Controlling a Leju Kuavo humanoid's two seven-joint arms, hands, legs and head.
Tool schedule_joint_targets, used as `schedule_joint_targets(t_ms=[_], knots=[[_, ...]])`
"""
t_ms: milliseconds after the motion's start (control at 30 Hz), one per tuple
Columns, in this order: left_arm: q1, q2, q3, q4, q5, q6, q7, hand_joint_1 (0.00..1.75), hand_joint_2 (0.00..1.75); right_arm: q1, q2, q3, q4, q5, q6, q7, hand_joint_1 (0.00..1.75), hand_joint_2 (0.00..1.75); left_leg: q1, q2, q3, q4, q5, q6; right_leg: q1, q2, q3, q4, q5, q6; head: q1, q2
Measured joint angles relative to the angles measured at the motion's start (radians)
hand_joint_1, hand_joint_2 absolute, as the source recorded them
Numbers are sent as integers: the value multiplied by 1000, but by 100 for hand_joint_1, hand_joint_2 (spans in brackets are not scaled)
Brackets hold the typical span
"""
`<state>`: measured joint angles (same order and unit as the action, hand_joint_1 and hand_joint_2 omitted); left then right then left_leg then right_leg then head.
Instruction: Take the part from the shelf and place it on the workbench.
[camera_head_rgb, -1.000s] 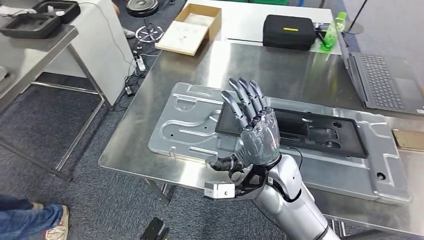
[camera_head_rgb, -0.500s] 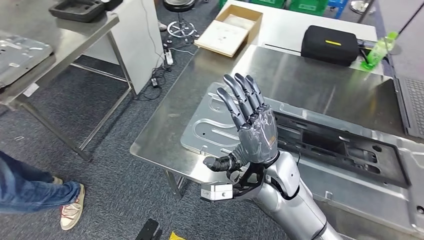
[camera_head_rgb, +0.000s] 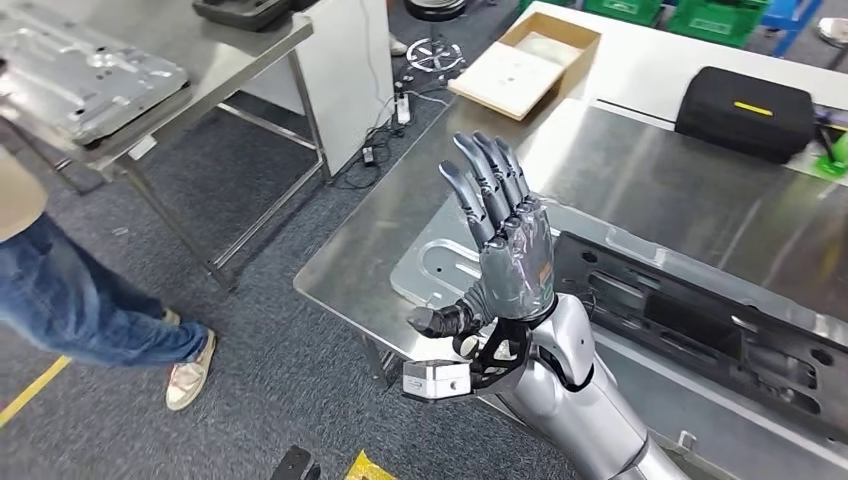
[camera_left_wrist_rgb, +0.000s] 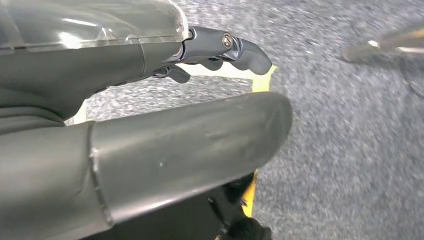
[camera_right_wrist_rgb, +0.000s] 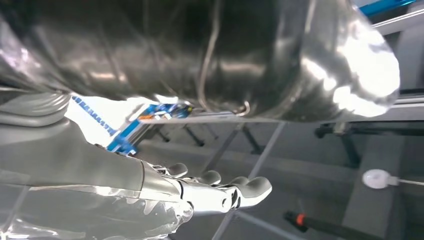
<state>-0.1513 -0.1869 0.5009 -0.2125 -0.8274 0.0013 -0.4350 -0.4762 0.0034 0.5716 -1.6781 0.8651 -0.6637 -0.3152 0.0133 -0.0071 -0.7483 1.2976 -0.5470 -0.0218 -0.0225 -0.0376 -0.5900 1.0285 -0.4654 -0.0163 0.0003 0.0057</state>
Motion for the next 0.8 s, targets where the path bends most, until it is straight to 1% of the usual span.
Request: schedule_joint_targets(t_ms=[33,67,100,133,167,200,267,300,333,367,400,433,467,500,533,567,600,633,667,700,733,767,800], knots=[[3,3,0,0,0,0,2,0,0,0,0,0,0,-2,-1,-2,0,0,0,5,22,-42,28,0,0,-12,3,0,-2,2,0,0],[4,6,0,0,0,0,4,0,0,0,1,0,1,-5,-2,-4,0,0,0,14,61,-113,65,2,0,-23,7,0,-5,4,0,0],[5,8,0,0,0,1,7,0,0,-1,2,0,1,-7,-4,-7,0,0,-2,30,99,-183,90,6,0,-33,11,-1,-8,7,0,0],[4,10,0,0,0,2,9,0,0,-1,4,0,1,-10,-6,-11,0,0,-5,45,128,-239,107,10,2,-41,15,-1,-10,11,0,0],[4,12,0,0,1,2,12,0,0,-2,5,0,1,-13,-9,-14,0,0,-9,55,144,-270,113,16,4,-47,18,-3,-12,16,0,0],[4,13,0,0,1,3,14,0,0,-2,7,0,2,-15,-11,-17,0,0,-12,57,146,-276,110,23,7,-53,20,-4,-12,21,0,0],[5,16,2,0,3,3,16,0,0,-4,9,1,4,-18,-14,-19,0,0,-12,42,146,-279,114,35,10,-65,25,-8,-13,31,0,0],[6,18,3,0,5,3,16,0,0,-5,10,2,6,-19,-15,-20,0,0,-10,33,147,-283,116,41,9,-59,27,-5,-19,37,1,0],[6,20,4,0,7,2,16,0,0,-8,12,2,7,-19,-16,-20,0,0,-8,24,149,-287,119,47,7,-42,22,12,-33,41,1,0],[5,20,5,0,11,1,16,0,0,-10,14,3,8,-20,-17,-21,0,0,-6,16,152,-290,121,53,5,-19,6,47,-55,44,1,0],[2,21,7,0,14,0,16,0,0,-11,14,3,10,-21,-18,-23,0,0,-6,7,152,-291,122,57,4,7,-21,102,-84,45,2,0],[0,21,10,0,16,0,16,0,0,-12,15,4,14,-21,-19,-24,0,0,-7,-3,151,-290,122,61,4,23,-56,170,-114,45,2,0],[-1,21,13,0,18,0,17,0,0,-11,15,5,17,-22,-19,-26,0,0,-8,-14,151,-290,122,63,5,30,-89,229,-133,43,2,0],[-1,21,15,0,18,0,19,0,0,-11,15,6,22,-23,-19,-27,0,0,-10,-26,151,-289,121,64,7,33,-111,265,-136,41,2,0],[0,21,16,0,18,1,21,0,0,-11,15,7,25,-23,-19,-29,0,0,-12,-39,151,-287,121,65,8,35,-116,264,-118,38,2,0],[1,22,17,0,18,1,23,0,0,-11,15,7,28,-24,-19,-30,0,0,-13,-53,151,-285,120,65,9,40,-102,224,-84,32,2,0],[2,22,18,0,17,2,25,0,0,-12,15,8,31,-24,-19,-31,0,0,-14,-66,151,-283,120,64,11,55,-75,159,-42,25,2,0],[3,22,18,0,17,2,26,0,0,-12,15,8,32,-25,-20,-31,0,0,-15,-78,150,-281,119,63,11,77,-47,94,-13,17,2,0],[3,22,19,0,16,2,26,0,0,-13,15,8,33,-25,-20,-32,0,0,-16,-89,147,-278,119,61,11,96,-26,42,6,11,2,0],[3,21,19,0,16,2,27,0,0,-14,16,8,35,-25,-20,-33,0,0,-14,-99,144,-278,119,57,12,109,-15,14,12,7,2,0],[4,22,20,0,15,2,27,0,0,-15,16,8,36,-25,-20,-33,0,0,-12,-109,141,-278,120,51,13,110,-11,5,8,5,2,0],[6,22,21,0,15,2,28,0,0,-16,17,8,37,-25,-20,-33,0,0,-10,-119,139,-280,121,44,13,102,-8,-1,9,5,2,0],[9,24,22,0,15,2,28,0,0,-17,19,9,38,-25,-20,-33,0,0,-10,-119,138,-279,119,38,12,90,-3,-7,11,3,2,0]])
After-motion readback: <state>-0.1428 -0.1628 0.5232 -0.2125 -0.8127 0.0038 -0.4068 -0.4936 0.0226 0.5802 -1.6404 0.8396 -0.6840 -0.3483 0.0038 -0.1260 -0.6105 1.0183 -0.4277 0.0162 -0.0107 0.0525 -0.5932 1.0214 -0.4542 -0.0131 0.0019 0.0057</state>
